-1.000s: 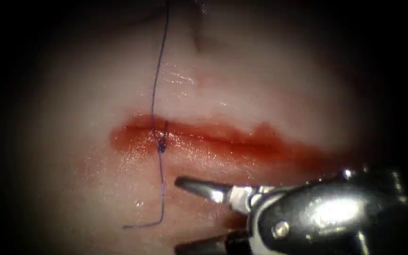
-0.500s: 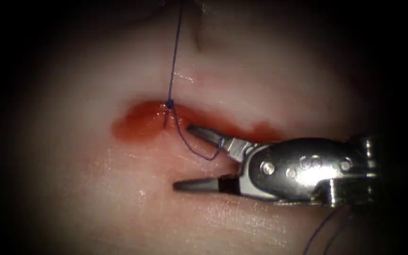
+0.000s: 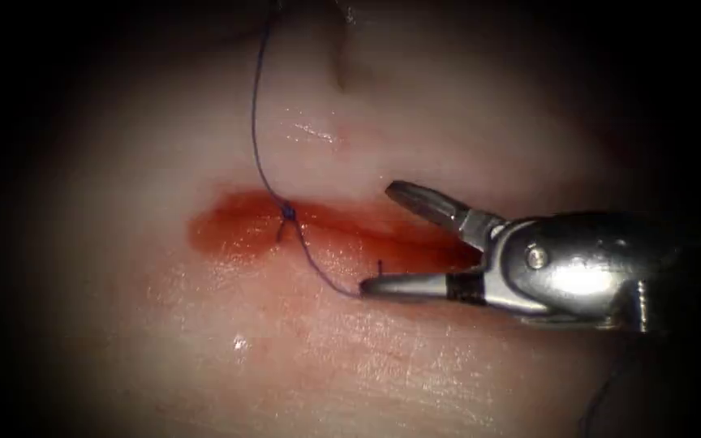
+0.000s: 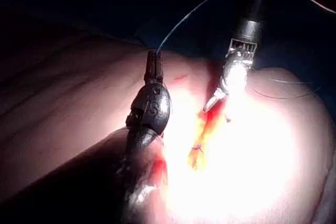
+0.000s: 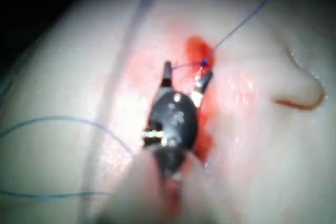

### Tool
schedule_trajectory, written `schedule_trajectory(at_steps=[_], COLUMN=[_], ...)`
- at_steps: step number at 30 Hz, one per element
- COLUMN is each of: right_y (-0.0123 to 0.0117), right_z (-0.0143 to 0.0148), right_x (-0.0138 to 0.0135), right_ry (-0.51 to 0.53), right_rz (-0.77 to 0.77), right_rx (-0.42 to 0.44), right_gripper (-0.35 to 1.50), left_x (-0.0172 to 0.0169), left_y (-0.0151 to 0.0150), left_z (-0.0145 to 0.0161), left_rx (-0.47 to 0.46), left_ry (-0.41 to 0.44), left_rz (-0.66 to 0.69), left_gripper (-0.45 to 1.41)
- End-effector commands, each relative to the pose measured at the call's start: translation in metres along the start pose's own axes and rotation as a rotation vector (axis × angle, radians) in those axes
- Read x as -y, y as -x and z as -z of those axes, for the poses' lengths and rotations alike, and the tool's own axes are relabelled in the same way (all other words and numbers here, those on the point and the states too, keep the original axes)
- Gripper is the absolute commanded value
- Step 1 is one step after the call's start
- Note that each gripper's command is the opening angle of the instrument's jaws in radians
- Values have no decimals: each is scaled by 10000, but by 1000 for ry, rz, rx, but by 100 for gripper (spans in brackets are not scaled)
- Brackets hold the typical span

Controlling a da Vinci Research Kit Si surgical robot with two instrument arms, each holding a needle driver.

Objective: Wound Closure

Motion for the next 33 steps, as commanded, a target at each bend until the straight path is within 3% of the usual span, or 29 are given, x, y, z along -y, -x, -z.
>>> schedule_trajectory(at_steps=[1,5,9,13,17,25,33], right_y=[9,11,12,14,15,1,7], right_z=[1,-1,-27,-64,-94,-102,-136], right_x=[-8,-29,-35,-32,-23,-11,-2], right_ry=[6,44,55,18,-21,-51,-67], right_rz=[-6,-44,-73,-101,-125,-138,-138], right_rx=[-6,-35,-37,-45,-51,-73,-74], right_gripper=[121,118,121,118,126,130,136], left_x=[-9,-27,-34,-36,-37,-40,-46], left_y=[5,1,-1,0,-1,-10,-19], left_z=[-3,0,0,1,2,2,-3], left_rx=[-1,-2,-2,-2,-3,1,2], left_ry=[3,7,7,8,9,4,1], left_rz=[0,1,4,2,3,8,13], left_gripper=[-45,-45,-45,-45,-45,-45,-45])
